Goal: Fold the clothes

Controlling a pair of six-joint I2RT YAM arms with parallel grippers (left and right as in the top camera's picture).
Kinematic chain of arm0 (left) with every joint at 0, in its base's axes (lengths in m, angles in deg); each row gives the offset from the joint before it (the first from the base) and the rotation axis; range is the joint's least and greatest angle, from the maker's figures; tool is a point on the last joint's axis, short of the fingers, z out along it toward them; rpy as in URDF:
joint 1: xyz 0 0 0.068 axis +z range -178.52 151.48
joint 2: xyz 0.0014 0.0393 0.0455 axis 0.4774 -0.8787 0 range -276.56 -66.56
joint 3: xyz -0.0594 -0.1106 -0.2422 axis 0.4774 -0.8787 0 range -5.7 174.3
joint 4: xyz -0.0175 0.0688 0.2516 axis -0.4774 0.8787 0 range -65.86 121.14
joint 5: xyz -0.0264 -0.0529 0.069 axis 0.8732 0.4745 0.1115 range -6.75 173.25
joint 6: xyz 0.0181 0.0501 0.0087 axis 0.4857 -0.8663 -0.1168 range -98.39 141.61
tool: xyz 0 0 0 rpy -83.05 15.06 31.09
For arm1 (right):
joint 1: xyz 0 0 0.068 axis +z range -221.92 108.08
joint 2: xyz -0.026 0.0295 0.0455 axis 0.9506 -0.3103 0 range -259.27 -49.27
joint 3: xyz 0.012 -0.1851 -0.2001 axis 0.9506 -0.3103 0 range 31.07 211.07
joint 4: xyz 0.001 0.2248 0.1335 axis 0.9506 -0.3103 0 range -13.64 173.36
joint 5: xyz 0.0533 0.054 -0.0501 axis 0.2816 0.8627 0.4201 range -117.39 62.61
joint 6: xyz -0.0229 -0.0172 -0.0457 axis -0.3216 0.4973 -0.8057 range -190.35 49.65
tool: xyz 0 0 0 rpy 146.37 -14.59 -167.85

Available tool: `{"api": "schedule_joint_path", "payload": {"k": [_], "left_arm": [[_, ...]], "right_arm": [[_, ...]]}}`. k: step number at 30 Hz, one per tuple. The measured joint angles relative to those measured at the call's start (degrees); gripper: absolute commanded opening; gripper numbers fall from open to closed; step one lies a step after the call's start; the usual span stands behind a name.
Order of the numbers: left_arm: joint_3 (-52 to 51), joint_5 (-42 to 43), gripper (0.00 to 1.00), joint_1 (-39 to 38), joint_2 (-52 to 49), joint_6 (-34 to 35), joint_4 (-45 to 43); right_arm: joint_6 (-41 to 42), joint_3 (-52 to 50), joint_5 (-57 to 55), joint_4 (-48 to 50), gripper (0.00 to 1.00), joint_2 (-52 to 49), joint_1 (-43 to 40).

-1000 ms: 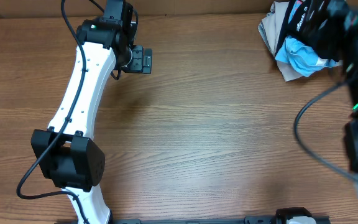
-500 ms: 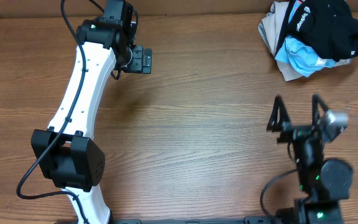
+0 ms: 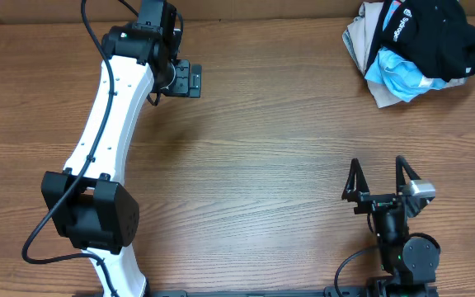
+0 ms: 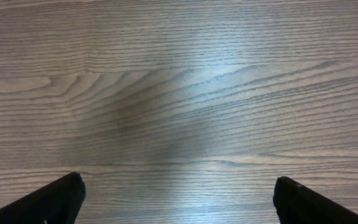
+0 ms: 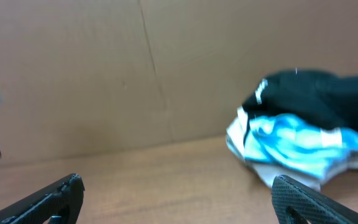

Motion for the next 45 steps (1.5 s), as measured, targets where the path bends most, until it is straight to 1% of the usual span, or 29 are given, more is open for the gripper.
{"api": "schedule_joint_path", "payload": {"k": [4, 9, 13, 16, 45], "left_arm": [[0.0, 0.0, 1.0, 0.0, 0.0, 0.0, 0.0], [0.0, 0.0, 1.0, 0.0, 0.0, 0.0, 0.0], [0.0, 0.0, 1.0, 0.0, 0.0, 0.0, 0.0], [0.0, 0.0, 1.0, 0.0, 0.0, 0.0, 0.0], [0.0, 0.0, 1.0, 0.0, 0.0, 0.0, 0.0]], "right_arm": [[0.0, -0.2, 0.0, -1.7, 1.0, 0.7, 0.4], [0.1, -0.2, 0.0, -8.0, 1.0, 5.1, 1.2], [0.2, -0.2, 0.0, -9.1, 1.0, 5.7, 1.6], [0.3, -0.2, 0.0, -13.6, 1.0, 5.7, 1.6], [0.2, -0.2, 0.0, -13.7, 1.0, 5.8, 1.5]]}}
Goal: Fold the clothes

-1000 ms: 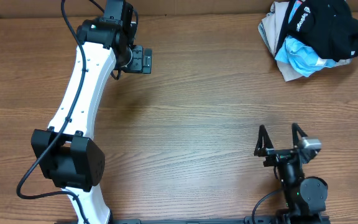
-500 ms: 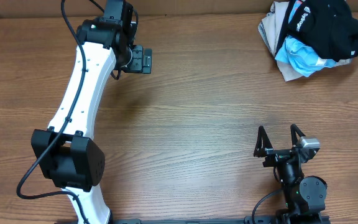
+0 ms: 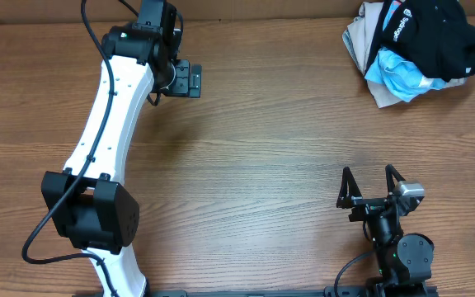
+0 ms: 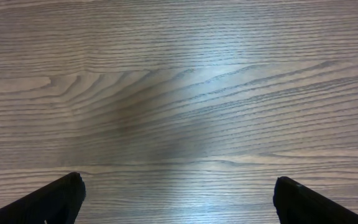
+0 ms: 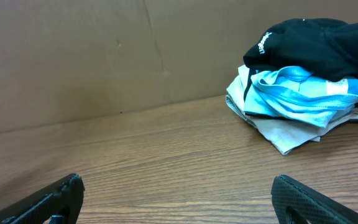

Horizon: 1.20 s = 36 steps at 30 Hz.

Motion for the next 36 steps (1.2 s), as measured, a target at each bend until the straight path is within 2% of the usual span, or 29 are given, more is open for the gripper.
{"api": "schedule_joint_path", "payload": {"k": [5, 7, 12, 17, 22, 29, 32, 36], "left_arm": [[-0.1, -1.5, 1.0, 0.0, 0.3, 0.0, 1.3], [-0.7, -2.4, 1.0, 0.0, 1.9, 0.0, -0.8], [-7.1, -3.2, 1.0, 0.0, 13.8, -0.5, -17.1], [-26.1, -2.7, 1.0, 1.5, 37.2, -1.8, -36.4], [-48.9, 1.0, 1.0, 7.9, 55.7, -2.0, -49.4], [-80.3, 5.0, 1.0, 12.6, 73.1, -2.0, -66.6], [-90.6, 5.7, 1.0, 12.7, 81.3, -2.0, -74.6], [-100.3, 6.0, 1.0, 12.8, 89.6, -2.0, -79.9]], "right_arm": [[0.0, 0.0, 0.0, 0.0, 1.0, 0.0, 0.0], [0.0, 0.0, 0.0, 0.0, 1.0, 0.0, 0.0], [0.0, 0.0, 0.0, 0.0, 1.0, 0.0, 0.0], [0.0, 0.0, 0.0, 0.0, 1.0, 0.0, 0.0], [0.0, 0.0, 0.0, 0.0, 1.0, 0.0, 0.0], [0.0, 0.0, 0.0, 0.0, 1.0, 0.0, 0.0], [0.1, 0.0, 0.0, -0.1, 1.0, 0.0, 0.0], [0.2, 0.0, 0.0, 0.0, 1.0, 0.0, 0.0]]}}
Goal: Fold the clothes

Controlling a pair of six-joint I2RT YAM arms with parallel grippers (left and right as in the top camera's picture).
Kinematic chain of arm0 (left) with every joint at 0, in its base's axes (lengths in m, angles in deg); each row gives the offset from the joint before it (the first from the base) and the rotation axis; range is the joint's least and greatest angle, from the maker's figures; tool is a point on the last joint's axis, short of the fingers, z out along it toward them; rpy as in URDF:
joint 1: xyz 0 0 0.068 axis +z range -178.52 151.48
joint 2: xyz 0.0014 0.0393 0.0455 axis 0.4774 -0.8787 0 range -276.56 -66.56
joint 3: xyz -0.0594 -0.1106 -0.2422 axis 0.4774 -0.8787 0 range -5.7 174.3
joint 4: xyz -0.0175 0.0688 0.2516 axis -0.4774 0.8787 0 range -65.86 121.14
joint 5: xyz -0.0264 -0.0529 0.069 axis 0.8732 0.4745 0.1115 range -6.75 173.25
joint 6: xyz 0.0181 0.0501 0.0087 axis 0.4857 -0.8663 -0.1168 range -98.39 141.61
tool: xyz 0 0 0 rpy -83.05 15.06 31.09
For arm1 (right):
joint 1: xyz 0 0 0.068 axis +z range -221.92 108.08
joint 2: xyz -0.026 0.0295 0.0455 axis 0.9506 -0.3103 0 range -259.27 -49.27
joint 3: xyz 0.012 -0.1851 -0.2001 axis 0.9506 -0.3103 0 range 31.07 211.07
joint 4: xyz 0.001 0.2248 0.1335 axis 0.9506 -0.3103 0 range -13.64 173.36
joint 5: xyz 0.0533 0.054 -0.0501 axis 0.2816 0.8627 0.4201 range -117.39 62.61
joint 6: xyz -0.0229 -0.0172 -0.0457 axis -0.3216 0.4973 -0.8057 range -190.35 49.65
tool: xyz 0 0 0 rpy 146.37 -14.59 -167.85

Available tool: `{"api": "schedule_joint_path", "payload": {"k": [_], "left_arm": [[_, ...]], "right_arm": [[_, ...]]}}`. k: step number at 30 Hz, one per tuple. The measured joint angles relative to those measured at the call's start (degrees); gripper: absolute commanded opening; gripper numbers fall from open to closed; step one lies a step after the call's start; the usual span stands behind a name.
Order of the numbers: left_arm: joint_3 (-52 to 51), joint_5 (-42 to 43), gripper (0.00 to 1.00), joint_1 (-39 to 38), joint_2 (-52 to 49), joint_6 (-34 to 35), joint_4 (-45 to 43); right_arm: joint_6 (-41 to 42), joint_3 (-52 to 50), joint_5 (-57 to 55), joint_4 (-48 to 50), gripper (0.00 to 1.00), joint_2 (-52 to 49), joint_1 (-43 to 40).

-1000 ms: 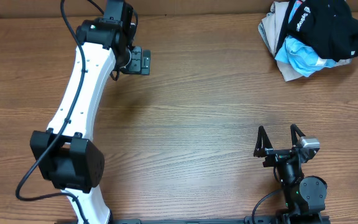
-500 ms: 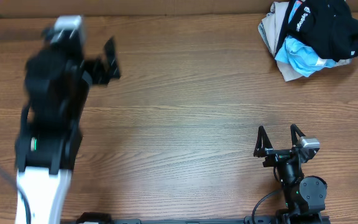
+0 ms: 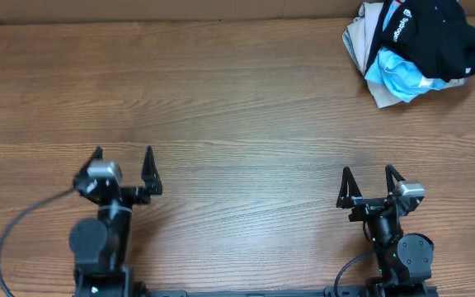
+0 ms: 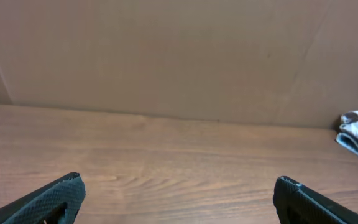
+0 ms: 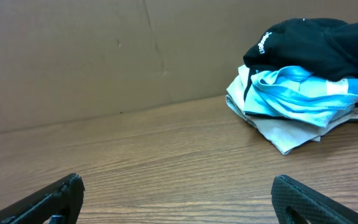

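Note:
A heap of clothes [image 3: 415, 45] lies at the table's far right corner: a black garment with white lettering on top, a light blue one [image 5: 303, 93] under it, and a beige one at the bottom. An edge of the heap shows at the right of the left wrist view. My left gripper [image 3: 123, 157] stands open near the front left, far from the heap, with nothing between its fingers. My right gripper [image 3: 369, 176] stands open near the front right, facing the heap, also with nothing in it.
The wooden table [image 3: 237, 124] stretches between the grippers and the heap. A brown cardboard wall [image 5: 104, 56] stands along the table's far edge.
My left arm was stretched out to the far left of the table with its gripper open over bare wood. Now it is folded back at the front left, facing the wall. The right arm has not moved.
At first my left arm reached to the far left and my right gripper stood open at the front right. Then the right gripper sat slightly lower and steadier. Now the left arm has come back to the front too. The heap of clothes has stayed untouched.

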Motion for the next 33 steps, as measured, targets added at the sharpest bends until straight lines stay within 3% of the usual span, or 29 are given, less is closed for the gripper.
{"api": "schedule_joint_path", "payload": {"k": [7, 15, 33], "left_arm": [[-9.6, 0.0, 1.0, 0.0, 11.1, 0.0, -0.6], [-11.1, -0.3, 1.0, 0.0, 21.7, -1.3, 14.5], [-11.1, -0.5, 1.0, 0.0, 23.0, -1.3, 15.1]], "right_arm": [[0.0, 0.0, 0.0, 0.0, 1.0, 0.0, 0.0], [0.0, 0.0, 0.0, 0.0, 1.0, 0.0, 0.0], [0.0, 0.0, 0.0, 0.0, 1.0, 0.0, 0.0]]}}
